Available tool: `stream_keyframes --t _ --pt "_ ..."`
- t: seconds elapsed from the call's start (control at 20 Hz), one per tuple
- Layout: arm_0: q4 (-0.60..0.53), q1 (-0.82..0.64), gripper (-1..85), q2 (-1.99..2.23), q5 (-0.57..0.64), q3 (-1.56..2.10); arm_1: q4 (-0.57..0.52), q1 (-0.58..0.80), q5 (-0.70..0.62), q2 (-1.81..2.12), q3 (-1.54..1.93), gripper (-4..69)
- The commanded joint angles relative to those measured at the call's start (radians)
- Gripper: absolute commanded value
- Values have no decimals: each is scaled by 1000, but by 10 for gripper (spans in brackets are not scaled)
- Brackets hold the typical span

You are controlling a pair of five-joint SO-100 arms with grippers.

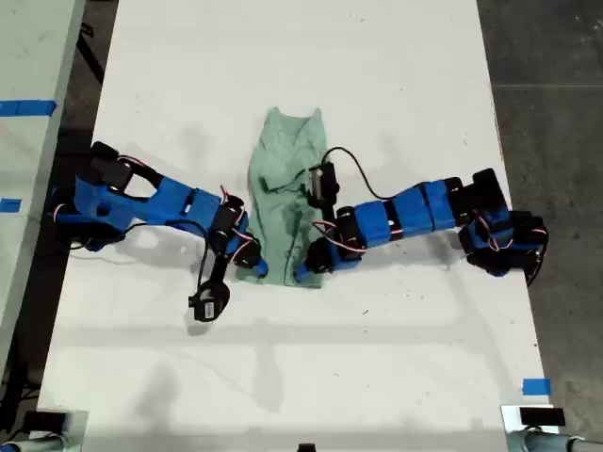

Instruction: Fold tshirt

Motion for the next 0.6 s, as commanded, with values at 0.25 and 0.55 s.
stream_keyframes --t 0.25,0.55 --pt "-37 -31 169 -135 -43 -106 -18 -6 17 -176 -138 206" --pt "-60 -11 1 -112 -69 -120 25 -21 43 -144 -140 -21"
